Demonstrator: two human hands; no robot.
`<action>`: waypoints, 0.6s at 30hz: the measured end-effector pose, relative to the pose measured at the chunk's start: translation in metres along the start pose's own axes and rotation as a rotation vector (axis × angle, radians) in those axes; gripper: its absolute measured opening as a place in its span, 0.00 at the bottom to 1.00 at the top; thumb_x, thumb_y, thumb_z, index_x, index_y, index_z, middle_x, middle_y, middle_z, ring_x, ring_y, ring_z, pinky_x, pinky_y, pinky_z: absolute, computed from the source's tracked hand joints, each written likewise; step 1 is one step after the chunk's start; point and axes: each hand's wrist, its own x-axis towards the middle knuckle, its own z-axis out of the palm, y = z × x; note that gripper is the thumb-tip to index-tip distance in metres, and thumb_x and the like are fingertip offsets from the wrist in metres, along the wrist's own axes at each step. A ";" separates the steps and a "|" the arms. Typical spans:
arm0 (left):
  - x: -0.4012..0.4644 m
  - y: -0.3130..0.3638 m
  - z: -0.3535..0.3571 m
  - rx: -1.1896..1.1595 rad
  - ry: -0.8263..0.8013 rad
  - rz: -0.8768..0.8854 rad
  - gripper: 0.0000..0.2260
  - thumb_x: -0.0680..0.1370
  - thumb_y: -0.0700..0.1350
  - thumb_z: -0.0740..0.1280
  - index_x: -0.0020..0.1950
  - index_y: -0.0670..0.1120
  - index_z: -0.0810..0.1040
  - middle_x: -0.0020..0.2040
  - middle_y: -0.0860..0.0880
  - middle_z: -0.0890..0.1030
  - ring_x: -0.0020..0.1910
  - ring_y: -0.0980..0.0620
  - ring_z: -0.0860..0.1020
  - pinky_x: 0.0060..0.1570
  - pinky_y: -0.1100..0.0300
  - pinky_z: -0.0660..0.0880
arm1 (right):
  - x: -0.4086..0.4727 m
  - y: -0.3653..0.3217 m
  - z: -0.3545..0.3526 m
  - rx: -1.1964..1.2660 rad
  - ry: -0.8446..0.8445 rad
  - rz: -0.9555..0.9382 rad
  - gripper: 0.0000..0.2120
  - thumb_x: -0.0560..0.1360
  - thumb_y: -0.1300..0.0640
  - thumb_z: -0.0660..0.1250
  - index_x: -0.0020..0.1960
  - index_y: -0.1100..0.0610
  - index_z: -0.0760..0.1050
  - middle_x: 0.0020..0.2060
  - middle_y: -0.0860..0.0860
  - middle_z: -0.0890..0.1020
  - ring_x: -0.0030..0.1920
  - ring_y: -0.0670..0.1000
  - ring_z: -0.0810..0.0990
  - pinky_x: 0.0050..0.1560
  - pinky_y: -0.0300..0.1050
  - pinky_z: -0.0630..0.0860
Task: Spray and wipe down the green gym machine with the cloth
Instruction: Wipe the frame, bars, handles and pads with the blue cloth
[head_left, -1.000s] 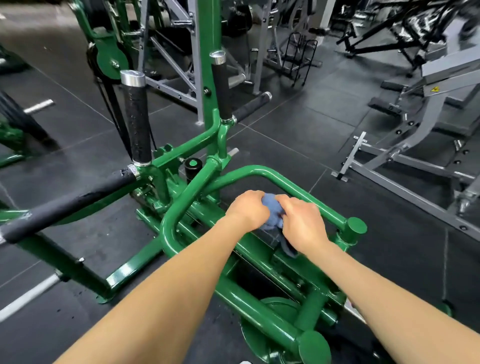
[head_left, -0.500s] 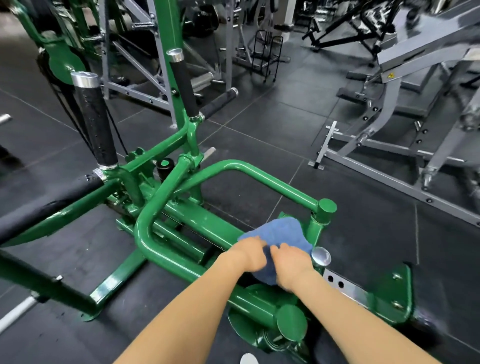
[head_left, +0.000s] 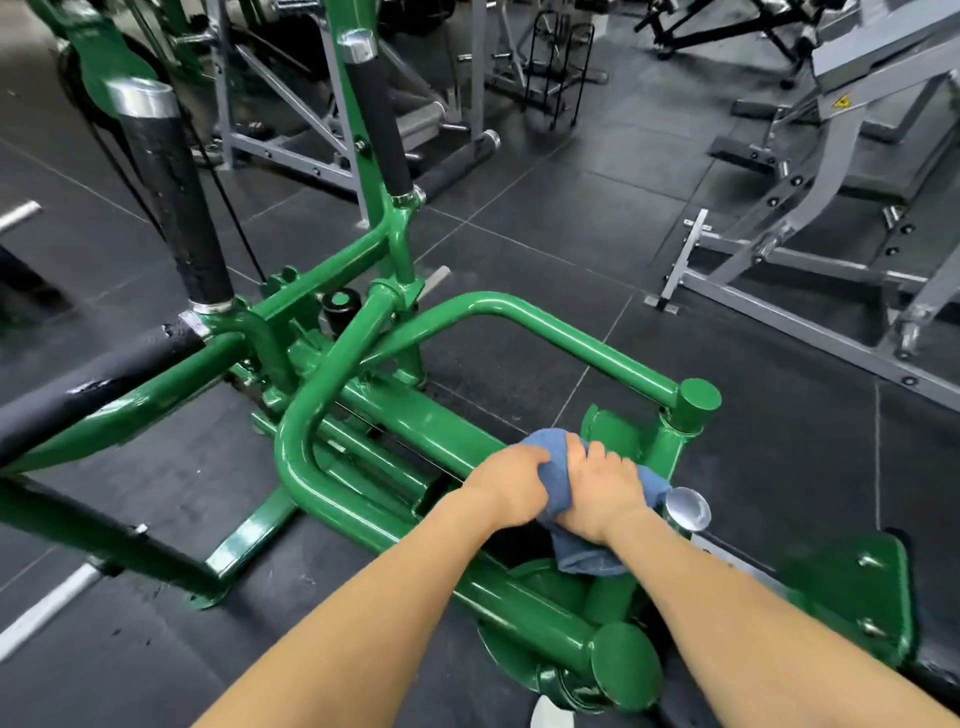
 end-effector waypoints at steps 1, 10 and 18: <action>0.003 -0.003 -0.001 -0.039 0.054 -0.021 0.21 0.76 0.35 0.58 0.69 0.41 0.72 0.68 0.40 0.73 0.67 0.42 0.70 0.66 0.57 0.65 | 0.002 0.004 0.000 0.026 0.004 -0.034 0.51 0.68 0.36 0.70 0.77 0.58 0.47 0.63 0.58 0.70 0.61 0.59 0.73 0.58 0.52 0.69; -0.023 0.007 -0.003 0.026 0.143 -0.046 0.16 0.78 0.37 0.58 0.64 0.38 0.73 0.65 0.39 0.73 0.63 0.40 0.73 0.62 0.52 0.70 | -0.024 0.005 0.005 -0.021 0.119 -0.048 0.36 0.75 0.44 0.64 0.76 0.60 0.54 0.65 0.59 0.71 0.62 0.59 0.72 0.59 0.51 0.68; -0.054 0.011 0.018 0.195 -0.058 -0.090 0.12 0.77 0.38 0.57 0.55 0.37 0.77 0.58 0.39 0.79 0.58 0.39 0.76 0.55 0.53 0.72 | -0.077 0.003 0.007 -0.106 -0.013 -0.113 0.37 0.73 0.59 0.67 0.76 0.59 0.52 0.61 0.60 0.72 0.56 0.58 0.76 0.40 0.48 0.67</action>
